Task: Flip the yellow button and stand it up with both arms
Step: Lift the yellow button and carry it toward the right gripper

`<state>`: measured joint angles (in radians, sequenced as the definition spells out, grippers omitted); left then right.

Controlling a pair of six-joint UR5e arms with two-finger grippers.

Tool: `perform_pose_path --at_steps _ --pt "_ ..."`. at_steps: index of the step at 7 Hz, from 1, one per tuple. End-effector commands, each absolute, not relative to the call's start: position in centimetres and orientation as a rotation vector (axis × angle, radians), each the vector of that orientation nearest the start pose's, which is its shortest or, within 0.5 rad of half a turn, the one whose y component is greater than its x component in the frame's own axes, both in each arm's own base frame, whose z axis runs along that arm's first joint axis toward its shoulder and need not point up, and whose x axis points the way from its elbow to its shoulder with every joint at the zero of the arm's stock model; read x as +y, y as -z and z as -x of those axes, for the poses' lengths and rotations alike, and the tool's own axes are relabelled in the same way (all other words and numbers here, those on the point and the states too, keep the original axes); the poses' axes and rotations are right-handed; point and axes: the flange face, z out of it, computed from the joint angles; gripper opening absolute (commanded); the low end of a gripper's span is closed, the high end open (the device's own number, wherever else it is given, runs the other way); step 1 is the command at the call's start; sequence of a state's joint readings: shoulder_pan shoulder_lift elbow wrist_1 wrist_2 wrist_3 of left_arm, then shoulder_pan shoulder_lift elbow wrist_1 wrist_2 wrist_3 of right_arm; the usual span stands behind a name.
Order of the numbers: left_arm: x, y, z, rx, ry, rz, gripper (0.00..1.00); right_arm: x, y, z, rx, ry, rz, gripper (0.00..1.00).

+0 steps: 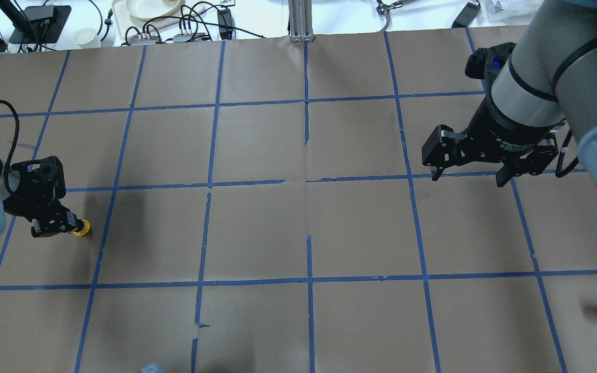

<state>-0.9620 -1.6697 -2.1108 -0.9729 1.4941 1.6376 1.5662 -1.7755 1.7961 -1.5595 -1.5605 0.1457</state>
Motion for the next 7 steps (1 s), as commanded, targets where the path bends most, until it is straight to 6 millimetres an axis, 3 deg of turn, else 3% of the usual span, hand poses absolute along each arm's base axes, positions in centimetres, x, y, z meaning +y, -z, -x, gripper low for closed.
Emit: perform_pose_path --at_steps 1,3,4,6,7 --pt "-44.2 -29.8 -8.1 3.011 0.108 -1.352 0.19 -40.3 -46.6 -13.3 3.124 -0.056 -0.233 1.0" --pt "-45.4 -33.6 -1.2 3.168 0.103 -1.236 0.19 -40.4 -46.9 -13.3 3.121 -0.033 -0.226 1.0" --pt "-45.5 -35.8 1.2 3.357 0.125 -1.108 0.19 -40.6 -46.8 -13.8 3.043 -0.052 -0.261 1.0" --pt "-45.5 -40.2 4.5 3.657 0.009 -0.824 0.18 -41.3 -47.6 -14.2 2.782 -0.107 -0.69 1.0" --pt "-46.0 -41.6 7.3 3.821 0.02 -0.632 0.18 -41.7 -48.2 -14.5 2.661 -0.133 -0.78 1.0"
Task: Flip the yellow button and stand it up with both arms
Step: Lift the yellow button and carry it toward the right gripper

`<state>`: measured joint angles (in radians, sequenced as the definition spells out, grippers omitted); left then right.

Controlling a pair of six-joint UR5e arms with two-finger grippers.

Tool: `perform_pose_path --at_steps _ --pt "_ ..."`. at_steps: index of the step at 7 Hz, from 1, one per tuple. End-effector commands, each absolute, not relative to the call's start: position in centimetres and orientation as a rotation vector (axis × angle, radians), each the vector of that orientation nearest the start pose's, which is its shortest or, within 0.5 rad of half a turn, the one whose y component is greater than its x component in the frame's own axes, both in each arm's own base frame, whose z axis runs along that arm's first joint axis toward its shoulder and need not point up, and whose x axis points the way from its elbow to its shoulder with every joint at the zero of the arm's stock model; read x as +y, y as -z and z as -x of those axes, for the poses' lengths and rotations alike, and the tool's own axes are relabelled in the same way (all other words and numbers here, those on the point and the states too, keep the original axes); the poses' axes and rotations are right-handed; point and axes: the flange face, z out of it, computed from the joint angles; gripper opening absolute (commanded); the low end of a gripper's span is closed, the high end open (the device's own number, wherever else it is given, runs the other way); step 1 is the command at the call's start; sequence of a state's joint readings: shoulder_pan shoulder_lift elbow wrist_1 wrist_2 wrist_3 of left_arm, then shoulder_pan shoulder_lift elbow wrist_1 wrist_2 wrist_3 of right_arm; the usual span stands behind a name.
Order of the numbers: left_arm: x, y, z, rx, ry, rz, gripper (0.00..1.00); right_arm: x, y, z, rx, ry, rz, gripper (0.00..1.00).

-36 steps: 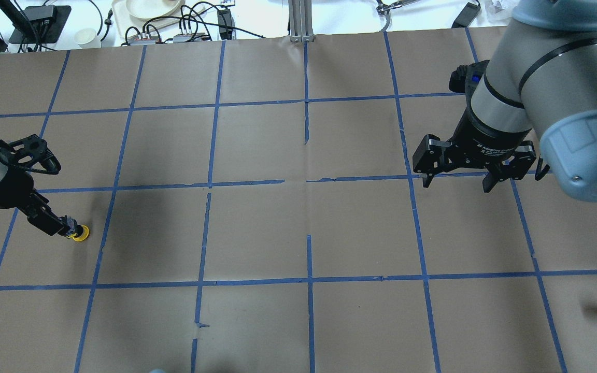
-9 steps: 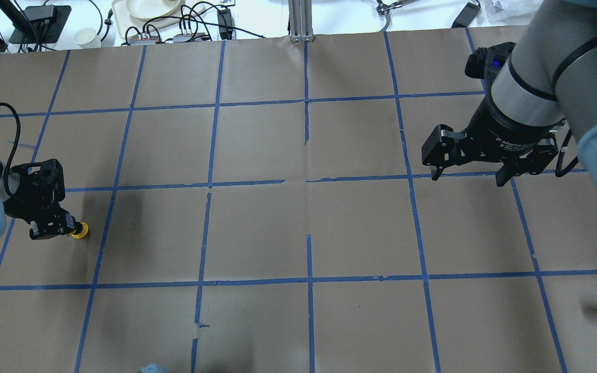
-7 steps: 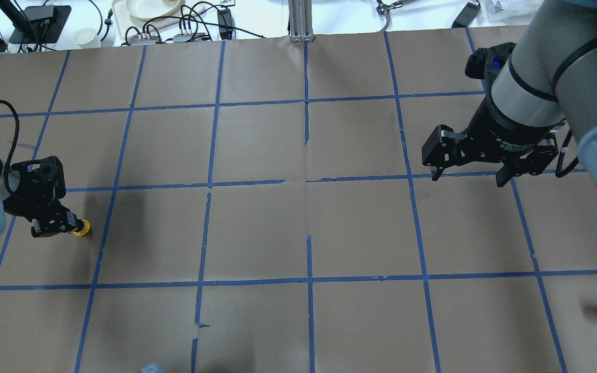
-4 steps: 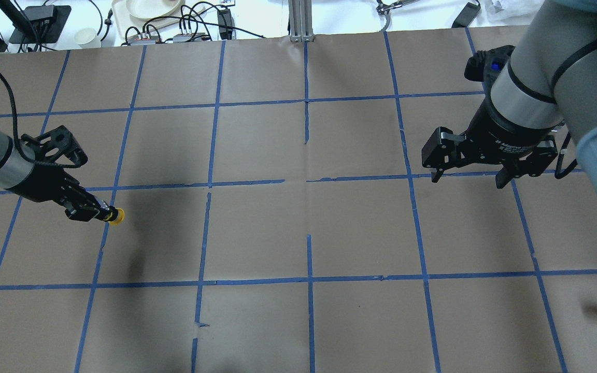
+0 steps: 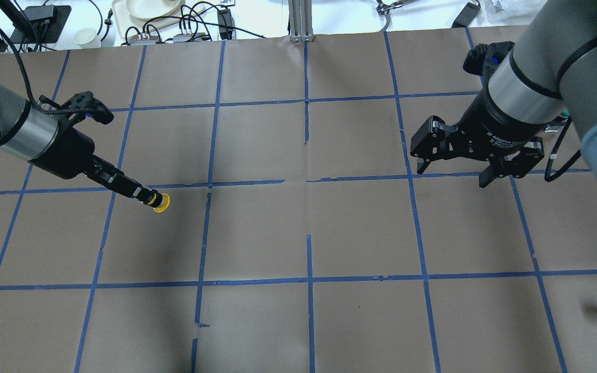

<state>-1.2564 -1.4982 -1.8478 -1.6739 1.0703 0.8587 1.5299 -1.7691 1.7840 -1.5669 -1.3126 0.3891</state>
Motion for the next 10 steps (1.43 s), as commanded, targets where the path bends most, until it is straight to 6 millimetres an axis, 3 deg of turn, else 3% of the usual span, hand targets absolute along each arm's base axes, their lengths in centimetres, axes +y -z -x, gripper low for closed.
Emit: perform_pose_path --at_steps 1,2,3,4,6,7,8,10 --pt "-45.9 -42.5 11.3 -2.271 -0.01 0.294 0.18 -42.6 -48.2 -14.0 2.546 -0.172 -0.857 1.0" --pt "-46.0 -42.9 14.0 -2.117 0.006 0.141 0.17 -43.6 -49.0 -13.4 2.341 -0.231 -1.004 1.0" --pt "-45.8 -43.2 15.3 -2.081 0.034 0.098 0.17 -43.8 -49.5 -13.5 2.199 -0.297 -1.136 1.0" --pt "-45.3 -44.2 16.9 -1.976 0.03 0.046 0.15 -44.0 -49.6 -13.6 2.17 -0.294 -1.152 1.0" --pt "-45.9 -44.4 18.3 -1.843 0.062 -0.052 0.11 -43.8 -48.6 -14.3 2.065 -0.387 -1.15 1.0" --pt "-45.2 -45.0 19.9 -1.812 0.094 -0.062 0.1 -43.7 -49.2 -14.8 1.958 -0.446 -1.21 1.0" --pt "-45.7 -45.5 20.5 -1.717 0.094 -0.104 0.08 -43.7 -49.9 -15.1 1.906 -0.454 -1.214 1.0" --pt "-45.8 -45.0 20.7 -1.711 0.108 -0.114 0.08 -43.7 -50.4 -15.8 1.844 -0.492 -1.186 1.0"
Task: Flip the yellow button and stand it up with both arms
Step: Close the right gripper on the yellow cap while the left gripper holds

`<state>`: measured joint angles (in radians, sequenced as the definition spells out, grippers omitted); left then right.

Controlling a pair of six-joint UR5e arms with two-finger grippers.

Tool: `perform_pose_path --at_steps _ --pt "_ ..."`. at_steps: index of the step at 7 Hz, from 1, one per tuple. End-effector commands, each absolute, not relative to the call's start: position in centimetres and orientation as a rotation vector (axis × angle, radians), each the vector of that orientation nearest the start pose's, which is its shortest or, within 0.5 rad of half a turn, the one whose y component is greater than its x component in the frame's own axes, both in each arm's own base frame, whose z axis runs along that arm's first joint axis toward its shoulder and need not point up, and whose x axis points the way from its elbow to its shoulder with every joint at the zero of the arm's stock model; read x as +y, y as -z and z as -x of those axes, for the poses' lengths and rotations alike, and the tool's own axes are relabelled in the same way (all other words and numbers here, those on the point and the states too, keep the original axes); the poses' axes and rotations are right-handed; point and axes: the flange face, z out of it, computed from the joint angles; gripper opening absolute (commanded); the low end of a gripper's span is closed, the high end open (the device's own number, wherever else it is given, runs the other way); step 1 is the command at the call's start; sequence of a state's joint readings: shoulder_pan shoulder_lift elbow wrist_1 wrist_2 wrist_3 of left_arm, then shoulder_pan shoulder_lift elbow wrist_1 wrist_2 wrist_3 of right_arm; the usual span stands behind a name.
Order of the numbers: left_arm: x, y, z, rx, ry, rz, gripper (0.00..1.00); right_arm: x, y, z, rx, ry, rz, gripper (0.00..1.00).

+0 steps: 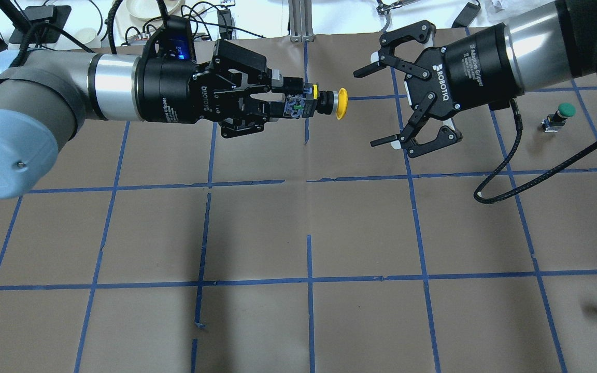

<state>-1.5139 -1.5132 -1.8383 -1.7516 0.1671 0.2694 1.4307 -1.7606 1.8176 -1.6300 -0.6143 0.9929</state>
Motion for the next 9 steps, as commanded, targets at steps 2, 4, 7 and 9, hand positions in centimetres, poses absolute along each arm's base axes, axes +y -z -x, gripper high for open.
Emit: perform_pose_path --at_steps 2,4,7,9 --pt "-45.9 -44.9 20.4 -1.718 0.095 -0.109 0.08 -43.6 -51.2 -16.2 1.772 -0.527 -1.154 1.0" --pt "-45.9 -45.3 20.5 -1.717 0.096 -0.11 0.08 -43.6 -50.6 -16.3 1.764 -0.554 -1.165 1.0" --pt "-45.8 -45.1 20.4 -1.722 0.099 -0.11 0.08 -43.3 -49.5 -17.0 1.744 -0.6 -1.159 0.99" --pt "-45.8 -45.2 20.5 -1.72 0.096 -0.108 0.08 -43.1 -48.8 -17.2 1.746 -0.618 -1.165 0.96"
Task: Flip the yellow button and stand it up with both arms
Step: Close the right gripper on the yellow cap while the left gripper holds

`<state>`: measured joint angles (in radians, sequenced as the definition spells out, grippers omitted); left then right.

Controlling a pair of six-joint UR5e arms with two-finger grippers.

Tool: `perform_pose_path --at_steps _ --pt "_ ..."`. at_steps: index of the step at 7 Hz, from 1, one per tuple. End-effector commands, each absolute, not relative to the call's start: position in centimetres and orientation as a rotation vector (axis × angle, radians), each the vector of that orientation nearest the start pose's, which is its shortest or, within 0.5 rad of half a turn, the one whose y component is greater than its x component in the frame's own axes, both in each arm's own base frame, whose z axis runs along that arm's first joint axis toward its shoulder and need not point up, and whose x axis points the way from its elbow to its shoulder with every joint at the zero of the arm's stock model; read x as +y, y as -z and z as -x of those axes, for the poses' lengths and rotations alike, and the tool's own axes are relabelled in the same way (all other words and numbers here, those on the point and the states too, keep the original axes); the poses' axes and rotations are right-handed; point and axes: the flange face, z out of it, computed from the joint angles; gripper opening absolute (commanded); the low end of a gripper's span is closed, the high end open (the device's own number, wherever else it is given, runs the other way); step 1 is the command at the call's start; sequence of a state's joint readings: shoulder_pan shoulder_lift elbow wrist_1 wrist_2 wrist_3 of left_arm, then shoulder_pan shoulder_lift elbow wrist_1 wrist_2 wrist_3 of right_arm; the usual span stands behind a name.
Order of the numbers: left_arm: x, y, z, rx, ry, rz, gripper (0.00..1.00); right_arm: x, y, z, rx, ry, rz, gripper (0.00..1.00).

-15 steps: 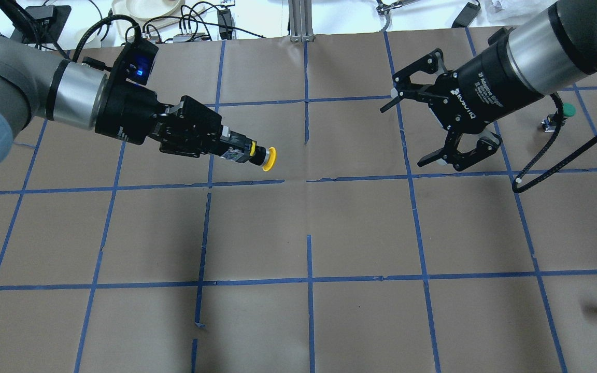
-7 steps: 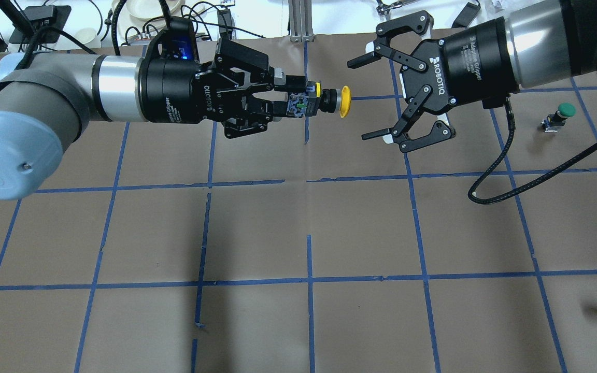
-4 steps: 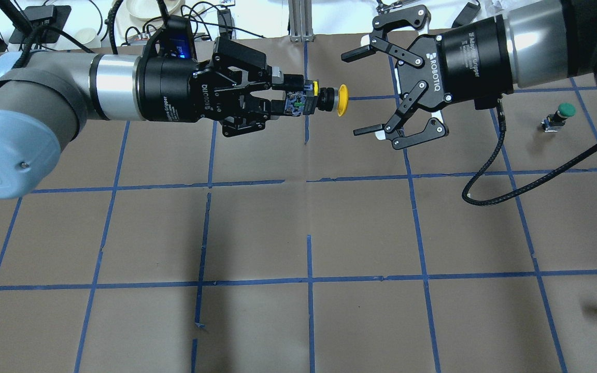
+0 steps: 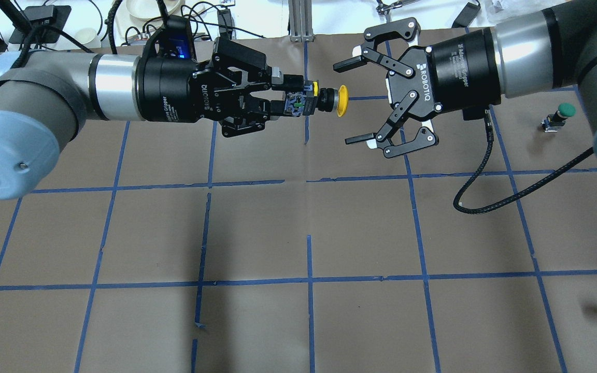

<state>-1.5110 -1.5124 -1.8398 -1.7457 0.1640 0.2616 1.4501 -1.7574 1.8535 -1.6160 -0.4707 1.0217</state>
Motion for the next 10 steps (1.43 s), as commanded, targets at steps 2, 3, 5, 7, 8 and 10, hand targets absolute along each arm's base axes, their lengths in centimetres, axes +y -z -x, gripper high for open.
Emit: perform_pose_path --at_steps 2,3,5,7,8,10 --pt "-45.79 -45.16 20.45 -1.722 0.093 -0.103 0.08 -42.96 -48.96 -17.27 1.746 -0.614 -1.161 0.81" --pt "-45.9 -45.32 20.45 -1.721 0.095 -0.107 0.08 -42.92 -49.05 -17.28 1.745 -0.612 -1.158 0.74" --pt "-45.88 -45.38 20.51 -1.722 0.097 -0.107 0.11 -42.98 -49.02 -17.27 1.746 -0.61 -1.157 0.41" --pt "-45.96 -45.0 20.51 -1.724 0.106 -0.113 0.87 -42.95 -49.2 -17.34 1.734 -0.613 -1.149 0.32" --pt "-45.83 -45.19 20.65 -1.724 0.111 -0.115 1.0 -43.01 -49.25 -17.39 1.723 -0.62 -1.145 0.3" --pt "-45.83 -45.21 20.65 -1.724 0.118 -0.123 1.0 -43.04 -49.37 -17.38 1.725 -0.613 -1.14 0.29"
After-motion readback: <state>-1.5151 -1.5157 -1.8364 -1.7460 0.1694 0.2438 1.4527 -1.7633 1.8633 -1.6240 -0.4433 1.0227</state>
